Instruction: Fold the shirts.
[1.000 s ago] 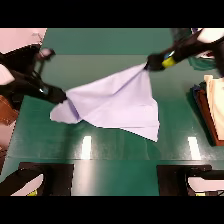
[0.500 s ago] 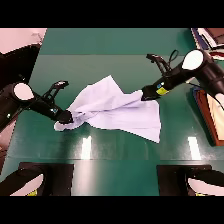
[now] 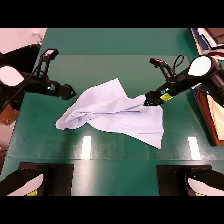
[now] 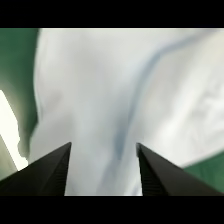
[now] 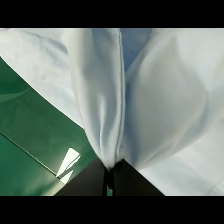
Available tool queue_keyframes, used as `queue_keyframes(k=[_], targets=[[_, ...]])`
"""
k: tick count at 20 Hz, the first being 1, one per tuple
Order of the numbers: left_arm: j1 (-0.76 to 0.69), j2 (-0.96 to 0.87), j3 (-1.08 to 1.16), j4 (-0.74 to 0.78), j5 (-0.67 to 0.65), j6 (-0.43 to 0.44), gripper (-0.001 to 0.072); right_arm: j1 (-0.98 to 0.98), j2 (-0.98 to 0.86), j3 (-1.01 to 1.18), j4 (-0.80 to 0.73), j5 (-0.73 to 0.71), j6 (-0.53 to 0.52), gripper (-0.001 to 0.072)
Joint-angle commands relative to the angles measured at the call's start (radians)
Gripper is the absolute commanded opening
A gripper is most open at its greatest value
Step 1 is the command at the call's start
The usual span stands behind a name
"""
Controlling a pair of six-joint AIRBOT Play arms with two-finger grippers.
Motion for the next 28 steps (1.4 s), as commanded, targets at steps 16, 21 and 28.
queue_keyframes(k=[16, 21, 28], targets=[[-0.025, -0.562, 0.208, -0.064, 0.138, 0.019, 0.0479, 0.002, 0.002, -0.002, 0.008, -0.037, 0.014, 0.0016], [-0.018, -0.544, 0.240, -0.062, 0.114, 0.003, 0.0026, 0.000, 0.002, -0.003, 0.007, -0.035, 0.016, 0.0016], [0.099, -0.322, 0.362, -0.043, 0.082, 0.015, 0.0027, -0.017, 0.005, -0.002, -0.001, 0.014, 0.012, 0.0379]])
